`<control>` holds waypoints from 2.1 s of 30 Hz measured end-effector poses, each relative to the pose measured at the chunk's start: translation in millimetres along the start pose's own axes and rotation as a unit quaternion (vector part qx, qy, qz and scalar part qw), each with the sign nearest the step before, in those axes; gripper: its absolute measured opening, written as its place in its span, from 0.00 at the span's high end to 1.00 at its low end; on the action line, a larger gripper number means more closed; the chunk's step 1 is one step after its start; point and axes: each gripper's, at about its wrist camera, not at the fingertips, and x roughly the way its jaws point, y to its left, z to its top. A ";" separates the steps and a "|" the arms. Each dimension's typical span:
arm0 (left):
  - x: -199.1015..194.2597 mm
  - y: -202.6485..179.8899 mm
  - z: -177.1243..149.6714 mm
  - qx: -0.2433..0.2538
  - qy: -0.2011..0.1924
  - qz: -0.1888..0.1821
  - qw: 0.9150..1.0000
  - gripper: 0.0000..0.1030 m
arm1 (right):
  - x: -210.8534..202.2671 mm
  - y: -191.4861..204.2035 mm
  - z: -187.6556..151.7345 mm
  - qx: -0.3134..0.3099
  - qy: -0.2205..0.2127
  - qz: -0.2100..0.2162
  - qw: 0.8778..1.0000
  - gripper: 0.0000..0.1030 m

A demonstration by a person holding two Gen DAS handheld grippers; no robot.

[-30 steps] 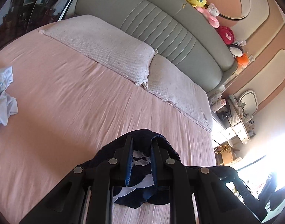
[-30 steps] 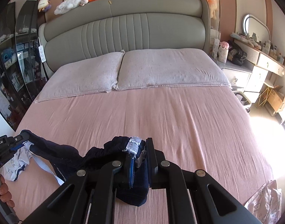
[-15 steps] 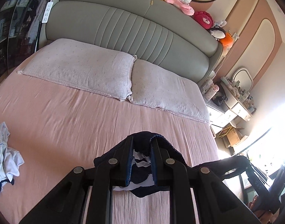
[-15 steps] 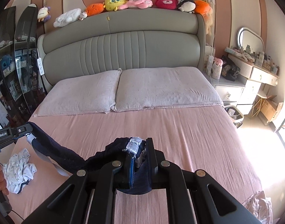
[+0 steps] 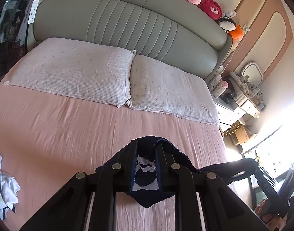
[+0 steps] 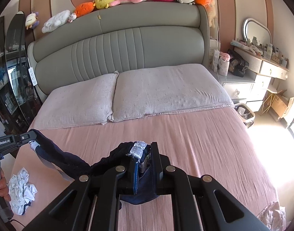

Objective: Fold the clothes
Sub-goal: 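Lower the shorts flat onto the sheet with both grippers holding the waistband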

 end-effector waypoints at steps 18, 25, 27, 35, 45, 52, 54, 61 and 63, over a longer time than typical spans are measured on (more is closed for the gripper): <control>32.5 52.7 -189.7 -0.024 0.120 -0.035 0.992 0.86 | 16.3 -31.0 -162.3 0.029 0.112 -0.030 0.993 0.93; 26.4 50.9 -215.5 -0.021 0.117 -0.030 0.992 0.86 | 16.0 -27.3 -196.6 0.008 0.130 -0.034 0.991 0.93; 26.9 51.3 -220.6 -0.020 0.118 -0.026 0.993 0.86 | 18.8 -29.4 -204.9 0.009 0.137 -0.034 0.990 0.93; 34.8 55.0 -246.2 -0.019 0.140 0.000 0.990 0.86 | 29.3 -39.1 -231.2 0.008 0.182 -0.043 0.982 0.93; 40.0 61.7 -279.1 -0.020 0.182 0.039 0.982 0.85 | 25.9 -28.9 -247.5 -0.018 0.205 -0.051 0.977 0.92; 53.5 77.7 -305.1 -0.079 0.213 0.041 0.973 0.84 | 39.1 -34.6 -269.0 -0.021 0.217 -0.060 0.974 0.91; 54.8 80.5 -312.8 -0.093 0.202 0.036 0.974 0.84 | 45.2 -39.4 -275.8 -0.010 0.225 -0.056 0.973 0.90; 52.5 94.5 -328.0 -0.170 0.156 0.024 0.973 0.84 | 63.2 -46.8 -292.0 0.012 0.247 -0.048 0.968 0.86; 51.0 105.8 -330.5 -0.219 0.148 0.005 0.964 0.83 | 66.8 -48.0 -295.0 0.018 0.252 -0.042 0.967 0.83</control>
